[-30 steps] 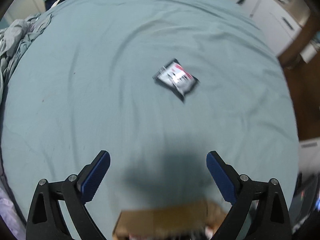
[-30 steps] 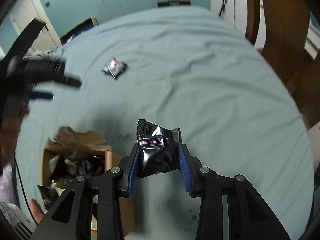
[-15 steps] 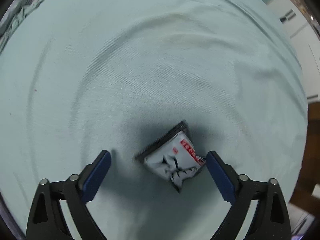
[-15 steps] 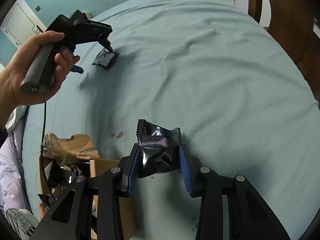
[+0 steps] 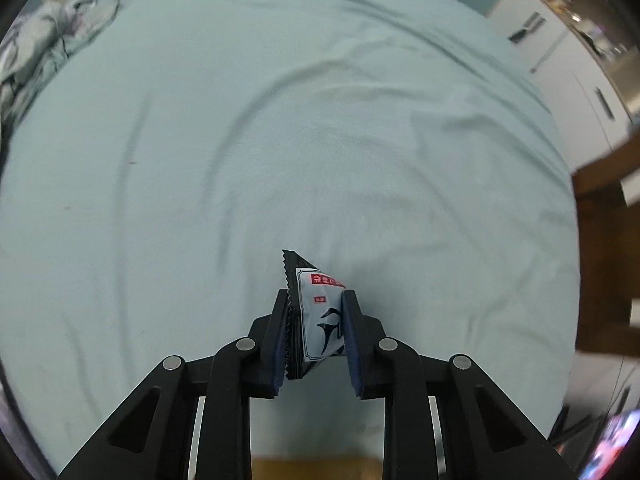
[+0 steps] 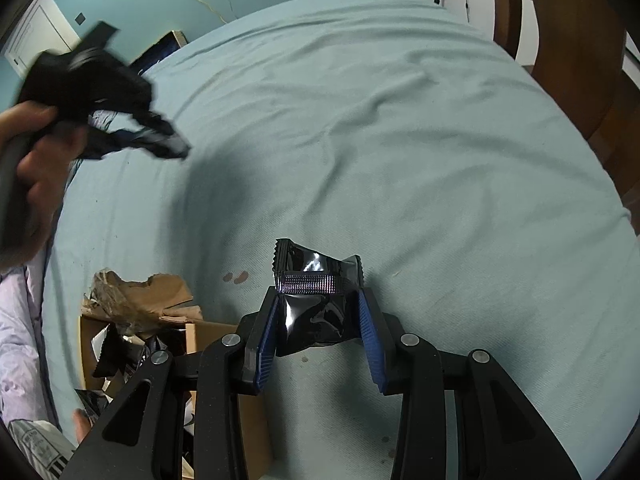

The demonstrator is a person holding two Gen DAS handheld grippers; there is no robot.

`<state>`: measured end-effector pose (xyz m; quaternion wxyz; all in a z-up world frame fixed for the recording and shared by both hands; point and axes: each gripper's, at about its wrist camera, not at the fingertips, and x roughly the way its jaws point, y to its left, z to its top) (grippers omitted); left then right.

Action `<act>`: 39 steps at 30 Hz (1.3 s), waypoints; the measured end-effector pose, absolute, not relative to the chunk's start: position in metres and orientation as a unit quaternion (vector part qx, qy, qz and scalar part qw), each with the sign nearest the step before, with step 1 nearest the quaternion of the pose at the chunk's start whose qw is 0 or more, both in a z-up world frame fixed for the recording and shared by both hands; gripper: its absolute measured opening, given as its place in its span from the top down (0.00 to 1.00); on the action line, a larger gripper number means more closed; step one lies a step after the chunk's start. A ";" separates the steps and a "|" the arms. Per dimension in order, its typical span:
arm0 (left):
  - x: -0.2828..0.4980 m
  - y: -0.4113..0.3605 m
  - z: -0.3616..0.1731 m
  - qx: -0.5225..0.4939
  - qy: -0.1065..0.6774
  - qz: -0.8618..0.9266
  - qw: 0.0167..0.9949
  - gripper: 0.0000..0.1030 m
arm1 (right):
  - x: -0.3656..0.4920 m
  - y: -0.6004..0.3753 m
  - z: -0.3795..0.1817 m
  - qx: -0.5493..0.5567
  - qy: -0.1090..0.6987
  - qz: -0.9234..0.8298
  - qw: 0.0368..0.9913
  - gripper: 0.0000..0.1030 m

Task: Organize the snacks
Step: 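Grasp the last deer-print packet with the left tool while the right tool holds the black packet, then carry both packets over the box and open both tools to drop them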

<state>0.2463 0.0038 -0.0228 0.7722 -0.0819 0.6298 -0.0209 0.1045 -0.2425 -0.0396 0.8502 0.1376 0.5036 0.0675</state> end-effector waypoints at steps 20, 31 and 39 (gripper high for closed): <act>0.034 0.026 0.012 -0.022 0.570 -0.167 0.804 0.45 | 0.018 -0.249 0.004 0.185 0.427 0.071 0.882 0.64; 0.024 0.089 0.004 0.062 0.511 -0.061 0.855 0.18 | -0.022 -0.220 0.023 0.165 0.395 0.183 0.885 0.63; 0.028 0.070 0.001 0.111 0.498 -0.063 0.858 0.18 | -0.004 -0.210 0.014 0.175 0.390 0.228 0.875 0.39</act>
